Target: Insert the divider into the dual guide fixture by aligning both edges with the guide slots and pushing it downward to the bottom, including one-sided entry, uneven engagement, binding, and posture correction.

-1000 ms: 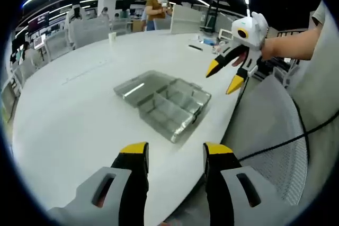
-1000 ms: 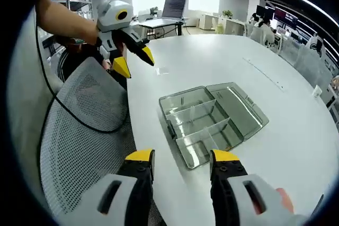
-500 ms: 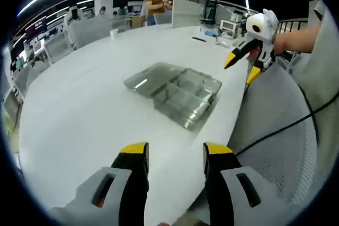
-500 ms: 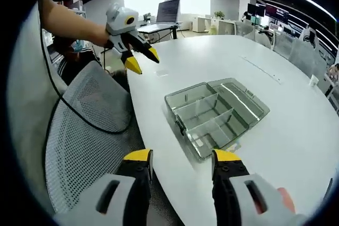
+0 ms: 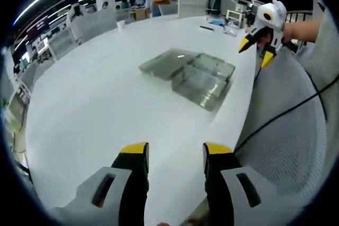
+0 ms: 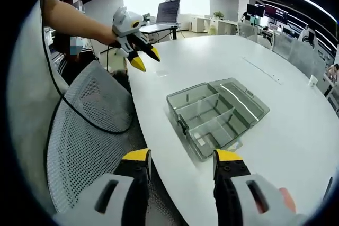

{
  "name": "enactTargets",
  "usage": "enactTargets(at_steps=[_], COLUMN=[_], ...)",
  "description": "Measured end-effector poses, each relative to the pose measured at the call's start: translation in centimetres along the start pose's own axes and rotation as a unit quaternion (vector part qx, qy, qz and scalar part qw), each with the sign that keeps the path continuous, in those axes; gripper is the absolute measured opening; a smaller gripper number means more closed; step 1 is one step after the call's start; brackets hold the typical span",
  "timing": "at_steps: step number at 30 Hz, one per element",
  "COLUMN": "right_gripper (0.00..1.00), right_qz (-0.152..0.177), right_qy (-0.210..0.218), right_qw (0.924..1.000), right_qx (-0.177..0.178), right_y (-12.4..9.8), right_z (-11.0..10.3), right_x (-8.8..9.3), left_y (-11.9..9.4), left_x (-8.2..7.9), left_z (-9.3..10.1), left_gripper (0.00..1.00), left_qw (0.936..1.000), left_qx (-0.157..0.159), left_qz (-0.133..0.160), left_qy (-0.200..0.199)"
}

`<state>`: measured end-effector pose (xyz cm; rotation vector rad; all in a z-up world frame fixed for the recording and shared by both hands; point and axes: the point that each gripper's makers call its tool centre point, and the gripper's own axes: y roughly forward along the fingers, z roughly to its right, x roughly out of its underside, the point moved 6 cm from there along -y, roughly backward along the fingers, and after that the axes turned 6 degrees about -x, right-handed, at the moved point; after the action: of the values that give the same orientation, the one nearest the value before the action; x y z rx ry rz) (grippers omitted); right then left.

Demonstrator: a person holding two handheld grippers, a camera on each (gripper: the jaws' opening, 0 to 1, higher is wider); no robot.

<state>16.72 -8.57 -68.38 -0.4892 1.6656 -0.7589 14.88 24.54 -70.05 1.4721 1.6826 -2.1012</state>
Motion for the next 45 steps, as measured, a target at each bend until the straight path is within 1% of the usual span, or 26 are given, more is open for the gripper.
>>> enactTargets(at_steps=[7,12,18,22,24,27,33,40,45], right_gripper=[0.47,0.48,0.48,0.48,0.48,0.48,0.49,0.49,0.50], right_qz=[0.002,-0.001,-0.001,0.002,0.003,0.001,-0.002,-0.008,-0.013], right_qy=[-0.004,-0.002,-0.002,-0.001,0.000,0.000,0.003,0.006,0.009], right_qw=[1.0000,1.0000,1.0000,1.0000,0.9999,0.9999,0.9999,0.9999,0.9998], right_qx=[0.001,0.003,0.005,0.008,0.010,0.010,0.012,0.012,0.013], right_y=[0.0,0.0,-0.2,-0.3,-0.4,-0.5,-0.5,-0.7,-0.8], right_z=[-0.1,-0.1,0.0,0.0,0.1,0.2,0.3,0.2,0.2], right_x=[-0.3,-0.2,-0.4,-0.6,-0.7,-0.7,-0.5,-0.3,0.0], left_y=[0.1,0.2,0.5,0.8,0.8,1.1,1.8,2.6,3.3], left_x=[1.1,1.7,1.9,2.2,2.2,2.2,2.3,2.4,2.5], left_z=[-1.4,-2.4,-3.3,-4.2,-4.5,-5.0,-5.2,-5.6,-6.1], left_gripper=[0.40,0.40,0.40,0.40,0.40,0.40,0.41,0.42,0.42], left_qw=[0.9994,0.9982,0.9969,0.9951,0.9934,0.9918,0.9853,0.9805,0.9749], left_qx=[-0.008,-0.012,-0.011,-0.011,-0.010,-0.008,0.008,0.023,0.035], left_qz=[-0.023,-0.040,-0.053,-0.065,-0.072,-0.080,-0.097,-0.111,-0.122], left_qy=[0.023,0.042,0.057,0.074,0.089,0.100,0.140,0.161,0.183])
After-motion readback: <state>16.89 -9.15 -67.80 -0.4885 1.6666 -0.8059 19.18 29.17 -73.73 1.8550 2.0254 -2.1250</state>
